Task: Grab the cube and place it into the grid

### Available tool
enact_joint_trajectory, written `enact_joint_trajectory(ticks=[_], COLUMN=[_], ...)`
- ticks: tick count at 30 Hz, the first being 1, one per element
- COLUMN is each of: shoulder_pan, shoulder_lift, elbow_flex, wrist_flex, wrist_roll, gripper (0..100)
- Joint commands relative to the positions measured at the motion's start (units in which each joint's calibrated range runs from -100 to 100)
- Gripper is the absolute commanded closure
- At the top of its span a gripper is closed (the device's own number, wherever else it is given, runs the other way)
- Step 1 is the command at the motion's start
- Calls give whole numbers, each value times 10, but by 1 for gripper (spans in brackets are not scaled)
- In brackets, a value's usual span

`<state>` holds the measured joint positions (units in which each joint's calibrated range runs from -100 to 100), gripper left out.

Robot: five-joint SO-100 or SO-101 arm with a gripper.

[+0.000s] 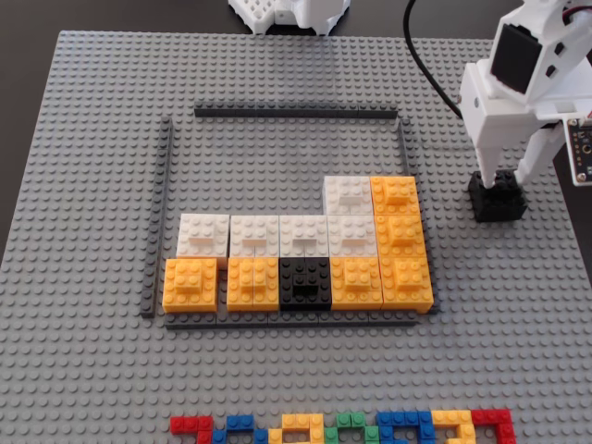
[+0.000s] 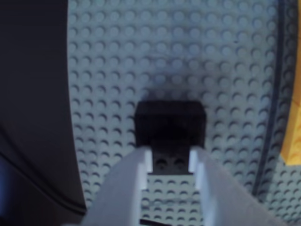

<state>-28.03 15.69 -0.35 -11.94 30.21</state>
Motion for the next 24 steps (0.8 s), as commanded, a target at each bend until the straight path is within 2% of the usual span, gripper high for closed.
enact_joint_trajectory(ticks=[1, 17, 24], shoulder_pan=[7, 15, 42], shoulder_lift=[-28, -157, -206], elbow_flex=[-19, -122, -188], wrist_flex=[9, 102, 160], wrist_roll=[6, 21, 48], gripper=[94, 96, 96])
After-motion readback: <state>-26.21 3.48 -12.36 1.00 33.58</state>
